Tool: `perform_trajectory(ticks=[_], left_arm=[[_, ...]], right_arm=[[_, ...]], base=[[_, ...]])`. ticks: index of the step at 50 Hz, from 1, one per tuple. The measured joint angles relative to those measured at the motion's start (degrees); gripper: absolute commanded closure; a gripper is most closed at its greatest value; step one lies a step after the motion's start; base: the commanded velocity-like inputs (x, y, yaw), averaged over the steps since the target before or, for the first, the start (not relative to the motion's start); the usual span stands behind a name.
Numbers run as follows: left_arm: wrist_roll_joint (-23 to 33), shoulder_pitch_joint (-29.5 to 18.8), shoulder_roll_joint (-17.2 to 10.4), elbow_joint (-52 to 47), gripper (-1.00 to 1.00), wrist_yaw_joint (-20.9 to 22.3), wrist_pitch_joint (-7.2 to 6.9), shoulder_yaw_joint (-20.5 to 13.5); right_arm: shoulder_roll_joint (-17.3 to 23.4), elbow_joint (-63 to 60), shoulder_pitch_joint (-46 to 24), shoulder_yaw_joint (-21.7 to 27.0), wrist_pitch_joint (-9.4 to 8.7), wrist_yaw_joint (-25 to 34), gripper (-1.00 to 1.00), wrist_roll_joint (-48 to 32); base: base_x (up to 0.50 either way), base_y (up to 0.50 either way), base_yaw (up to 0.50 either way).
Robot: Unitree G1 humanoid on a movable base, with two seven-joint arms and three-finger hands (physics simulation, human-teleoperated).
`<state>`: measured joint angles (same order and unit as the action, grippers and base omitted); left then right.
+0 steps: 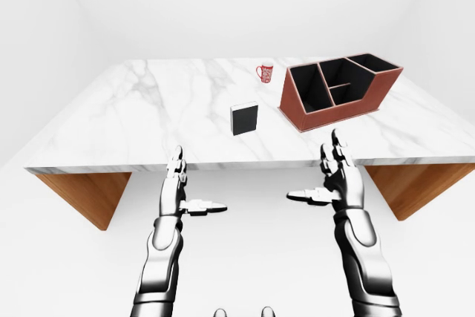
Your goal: Pick up the book and place it in the left compartment of the caddy.
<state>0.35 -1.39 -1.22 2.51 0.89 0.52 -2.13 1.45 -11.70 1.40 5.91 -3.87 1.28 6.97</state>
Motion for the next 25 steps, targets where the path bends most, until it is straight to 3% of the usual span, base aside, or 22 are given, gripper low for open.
perform_trajectory(ticks=[7,20,25], left_arm=[[1.08,0.16,-0.02,-0.14,-1.00,-0.75,-0.10,0.10],[1.43,-0.01,-0.10,0.43,-1.00,-1.08,0.37,-0.13],[1.27,0.43,-0.01,-0.50,-1.00,-1.14,-0.21,-0.13]], right_arm=[[1.33,-1.76,-1.21,3.21,-1.13,0.35,-1.00,3.91],[5.54,-6.98,-3.99,11.05,-1.13,-0.51,-1.00,10.23],[7.47,-9.07,-5.08,14.19,-1.13,-1.36,-1.00,12.70]], base=[[0.00,0.00,0.00],[0.00,0.00,0.00],[0.00,0.00,0.00]])
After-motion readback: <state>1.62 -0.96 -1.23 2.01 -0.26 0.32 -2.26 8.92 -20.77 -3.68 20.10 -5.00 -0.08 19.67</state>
